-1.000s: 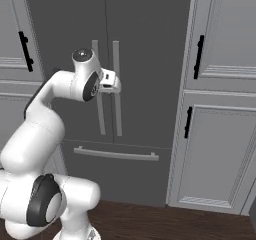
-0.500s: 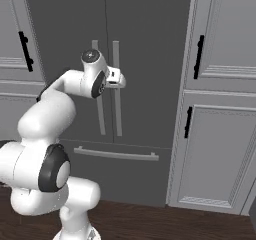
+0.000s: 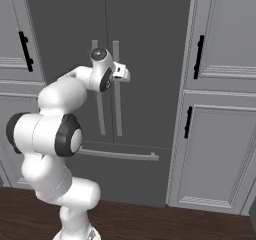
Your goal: Take the strawberry from the fridge and place it on top of the pancake, located on the dining counter.
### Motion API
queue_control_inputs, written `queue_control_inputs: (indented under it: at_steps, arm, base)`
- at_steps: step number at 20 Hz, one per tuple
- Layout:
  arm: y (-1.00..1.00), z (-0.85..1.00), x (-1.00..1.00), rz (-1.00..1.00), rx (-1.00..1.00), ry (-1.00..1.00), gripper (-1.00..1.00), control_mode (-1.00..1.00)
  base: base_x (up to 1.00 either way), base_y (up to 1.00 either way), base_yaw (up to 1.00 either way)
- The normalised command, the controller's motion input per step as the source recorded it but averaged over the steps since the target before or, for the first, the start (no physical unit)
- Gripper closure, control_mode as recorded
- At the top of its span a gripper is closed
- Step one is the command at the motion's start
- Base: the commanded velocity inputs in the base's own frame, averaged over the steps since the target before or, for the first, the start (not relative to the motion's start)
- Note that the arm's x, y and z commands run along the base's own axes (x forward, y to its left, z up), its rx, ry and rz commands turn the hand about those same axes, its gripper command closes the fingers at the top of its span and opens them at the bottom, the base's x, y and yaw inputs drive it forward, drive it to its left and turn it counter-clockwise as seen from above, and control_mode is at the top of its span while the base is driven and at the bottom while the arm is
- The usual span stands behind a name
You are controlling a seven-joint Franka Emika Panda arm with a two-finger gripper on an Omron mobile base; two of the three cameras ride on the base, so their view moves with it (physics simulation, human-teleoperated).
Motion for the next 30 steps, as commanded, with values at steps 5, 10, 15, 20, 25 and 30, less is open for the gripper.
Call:
queue_control_inputs:
  at_steps: [5, 10, 15, 20, 25, 30]
  arm:
    - [-0.12, -0.07, 0.72, -0.02, 0.07, -0.01, -1.0, -1.0]
    - [-0.03, -0.11, 0.51, -0.02, 0.04, -0.1, -1.0, -1.0]
    - [0.02, -0.08, 0.31, -0.03, 0.0, -0.09, -1.0, -1.0]
    - [0.0, -0.11, 0.38, -0.01, 0.0, -0.11, -1.0, -1.0]
    - [0.0, -0.29, 0.35, 0.0, -0.01, -0.18, -1.0, -1.0]
    - [0.0, -0.04, 0.39, 0.0, 0.0, -0.04, -1.0, -1.0]
  base:
    - [0.0, 0.0, 0.0]
    - [0.0, 0.0, 0.0]
    - [0.0, 0.0, 0.0]
    - [0.0, 0.0, 0.0]
    - [0.0, 0.0, 0.0]
    - [0.0, 0.0, 0.0]
